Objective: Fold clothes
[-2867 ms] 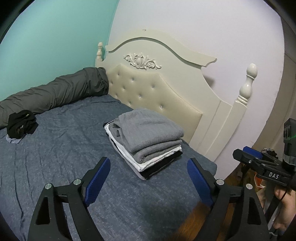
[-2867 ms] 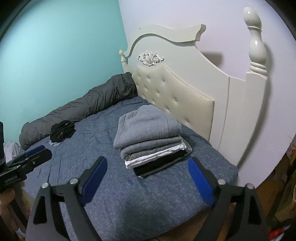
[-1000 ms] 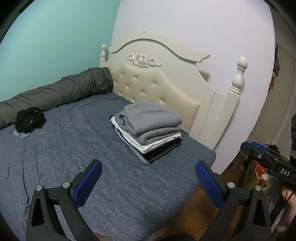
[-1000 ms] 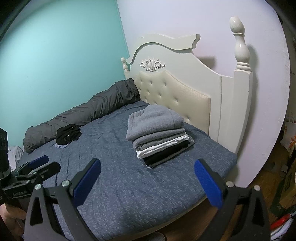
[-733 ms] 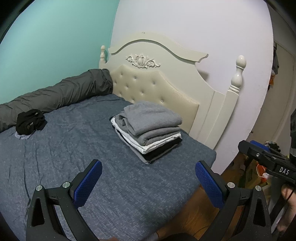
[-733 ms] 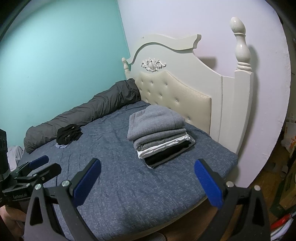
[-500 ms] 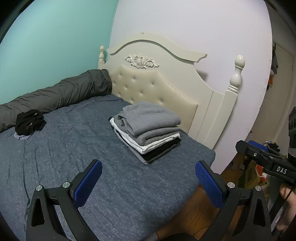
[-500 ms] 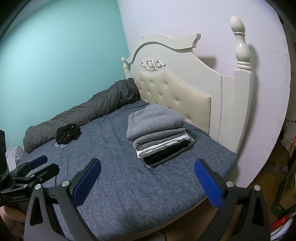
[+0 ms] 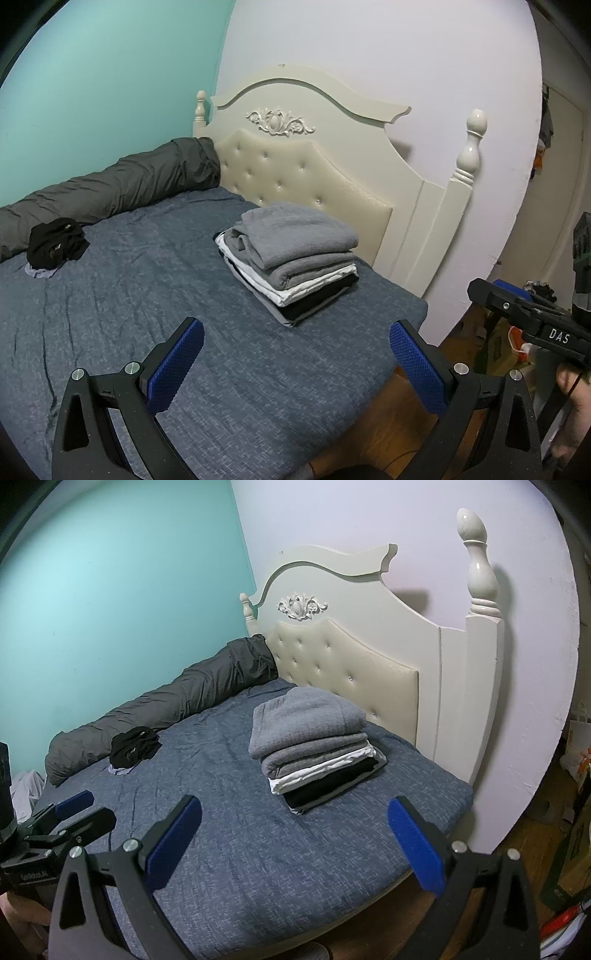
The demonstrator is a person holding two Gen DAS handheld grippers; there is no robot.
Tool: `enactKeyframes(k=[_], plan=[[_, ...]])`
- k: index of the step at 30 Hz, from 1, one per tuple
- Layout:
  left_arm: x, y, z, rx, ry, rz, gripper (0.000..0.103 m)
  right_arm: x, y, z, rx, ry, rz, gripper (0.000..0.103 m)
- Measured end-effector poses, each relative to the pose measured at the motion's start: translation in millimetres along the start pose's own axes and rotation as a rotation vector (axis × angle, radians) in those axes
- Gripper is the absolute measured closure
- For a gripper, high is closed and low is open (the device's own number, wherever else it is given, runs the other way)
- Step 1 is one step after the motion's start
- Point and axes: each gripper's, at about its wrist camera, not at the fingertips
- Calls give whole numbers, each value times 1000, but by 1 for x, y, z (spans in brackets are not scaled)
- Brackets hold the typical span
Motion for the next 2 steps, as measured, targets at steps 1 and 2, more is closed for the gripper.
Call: enactKeyframes(k=[1,2], plan=[[0,0,0,0,-1,-1,1,0,0,0,-1,0,1,2],[-1,0,0,-1,-2,-1,1,0,0,1,-2,1,1,2]])
Point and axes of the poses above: each gripper's, at about its wrist camera, not at the fingertips, and z roughly the way its jaws point, x to its right, y to its underside, and after that the axes turned 5 degrees about y, right-handed
